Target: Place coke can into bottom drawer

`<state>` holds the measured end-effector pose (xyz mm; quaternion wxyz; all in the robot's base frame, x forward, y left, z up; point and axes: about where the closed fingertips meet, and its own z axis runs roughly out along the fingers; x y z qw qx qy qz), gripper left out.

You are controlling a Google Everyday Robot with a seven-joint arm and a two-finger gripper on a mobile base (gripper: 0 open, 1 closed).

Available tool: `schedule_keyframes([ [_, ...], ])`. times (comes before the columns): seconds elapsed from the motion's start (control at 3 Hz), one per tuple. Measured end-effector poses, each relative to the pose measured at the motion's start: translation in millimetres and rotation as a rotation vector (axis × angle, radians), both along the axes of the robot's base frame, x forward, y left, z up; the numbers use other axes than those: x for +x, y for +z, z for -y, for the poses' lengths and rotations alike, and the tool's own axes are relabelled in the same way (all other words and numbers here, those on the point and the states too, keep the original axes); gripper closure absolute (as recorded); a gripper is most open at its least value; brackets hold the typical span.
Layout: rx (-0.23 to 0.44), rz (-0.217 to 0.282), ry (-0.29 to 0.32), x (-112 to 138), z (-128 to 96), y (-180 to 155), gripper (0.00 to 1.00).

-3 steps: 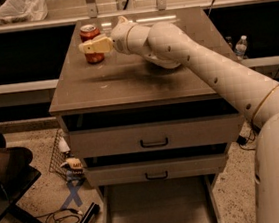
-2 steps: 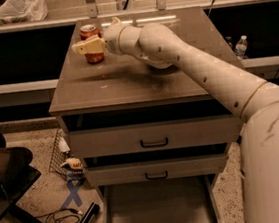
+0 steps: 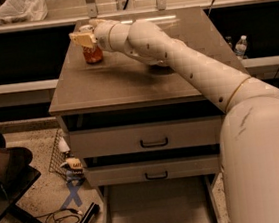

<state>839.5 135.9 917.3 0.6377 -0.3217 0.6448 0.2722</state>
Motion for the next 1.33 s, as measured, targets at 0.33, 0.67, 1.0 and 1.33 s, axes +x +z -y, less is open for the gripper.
schedule_keyframes([
  [0.33, 0.0, 0.0, 0.003, -0.4, -2.9, -0.4, 0.64],
  [0.67, 0.0, -0.001, 0.007, -1.0, -5.6, -0.8, 0.88],
  [1.0, 0.001, -0.002, 0.011, -1.6, -8.4, -1.3, 1.0],
  [1.33, 0.024, 0.014, 0.014, -4.5, -3.3, 12.2, 1.0],
])
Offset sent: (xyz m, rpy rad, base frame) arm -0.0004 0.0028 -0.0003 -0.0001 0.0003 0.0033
